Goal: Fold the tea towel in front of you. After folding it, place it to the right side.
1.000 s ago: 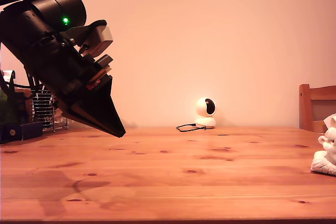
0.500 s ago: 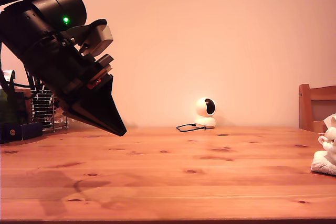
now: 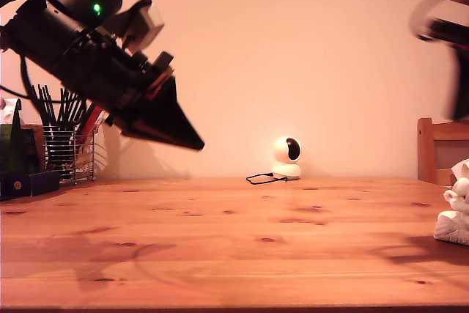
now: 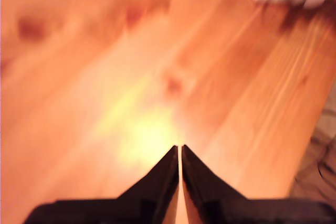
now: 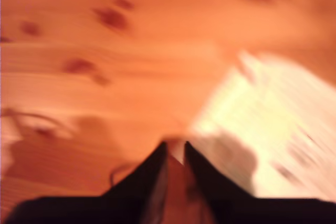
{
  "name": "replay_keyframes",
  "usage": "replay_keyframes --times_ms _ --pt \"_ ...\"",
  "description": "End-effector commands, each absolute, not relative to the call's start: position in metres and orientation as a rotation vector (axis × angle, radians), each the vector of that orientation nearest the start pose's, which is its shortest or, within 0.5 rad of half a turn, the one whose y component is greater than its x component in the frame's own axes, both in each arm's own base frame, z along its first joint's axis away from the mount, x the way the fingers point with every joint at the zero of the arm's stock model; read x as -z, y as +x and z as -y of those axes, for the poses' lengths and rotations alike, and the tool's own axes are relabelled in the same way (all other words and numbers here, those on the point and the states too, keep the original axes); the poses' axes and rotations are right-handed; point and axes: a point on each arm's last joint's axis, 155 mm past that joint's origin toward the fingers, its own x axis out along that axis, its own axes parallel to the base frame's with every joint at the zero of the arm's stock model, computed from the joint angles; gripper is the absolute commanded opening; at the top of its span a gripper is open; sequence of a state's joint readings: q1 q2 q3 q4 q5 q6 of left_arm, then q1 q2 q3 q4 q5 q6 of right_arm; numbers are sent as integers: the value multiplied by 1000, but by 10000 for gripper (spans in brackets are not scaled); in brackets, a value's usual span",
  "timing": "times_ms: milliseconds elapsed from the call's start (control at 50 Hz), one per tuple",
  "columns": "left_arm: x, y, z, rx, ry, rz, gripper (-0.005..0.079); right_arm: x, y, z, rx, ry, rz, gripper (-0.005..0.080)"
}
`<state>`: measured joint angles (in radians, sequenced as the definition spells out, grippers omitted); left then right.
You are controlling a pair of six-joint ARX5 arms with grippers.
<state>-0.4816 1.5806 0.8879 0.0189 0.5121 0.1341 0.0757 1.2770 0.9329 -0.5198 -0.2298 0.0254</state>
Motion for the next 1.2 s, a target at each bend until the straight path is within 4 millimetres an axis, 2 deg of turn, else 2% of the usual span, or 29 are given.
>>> replay_keyframes --times_ms 0,160,340,540,780,1040,1180 --pt "-118 339 278 998 95 -612 -24 -153 356 -86 -325 71 -813 -10" --pt "-147 346 282 997 80 -507 -24 -178 368 -127 -431 28 -678 -10" --pt "-178 344 281 999 79 -422 -24 -204 367 -174 -550 -6 -554 -10" --pt "-223 334 276 1000 82 -311 -24 -226 363 -209 -627 -28 -451 -10" --pt "-255 322 265 976 88 -242 -24 -252 352 -226 -660 -71 -322 -10" --pt "-263 312 260 978 100 -224 -24 -270 323 -220 -675 -74 -231 -10" --pt "-262 301 255 980 100 -205 -24 -286 306 -217 -689 -60 -146 -10"
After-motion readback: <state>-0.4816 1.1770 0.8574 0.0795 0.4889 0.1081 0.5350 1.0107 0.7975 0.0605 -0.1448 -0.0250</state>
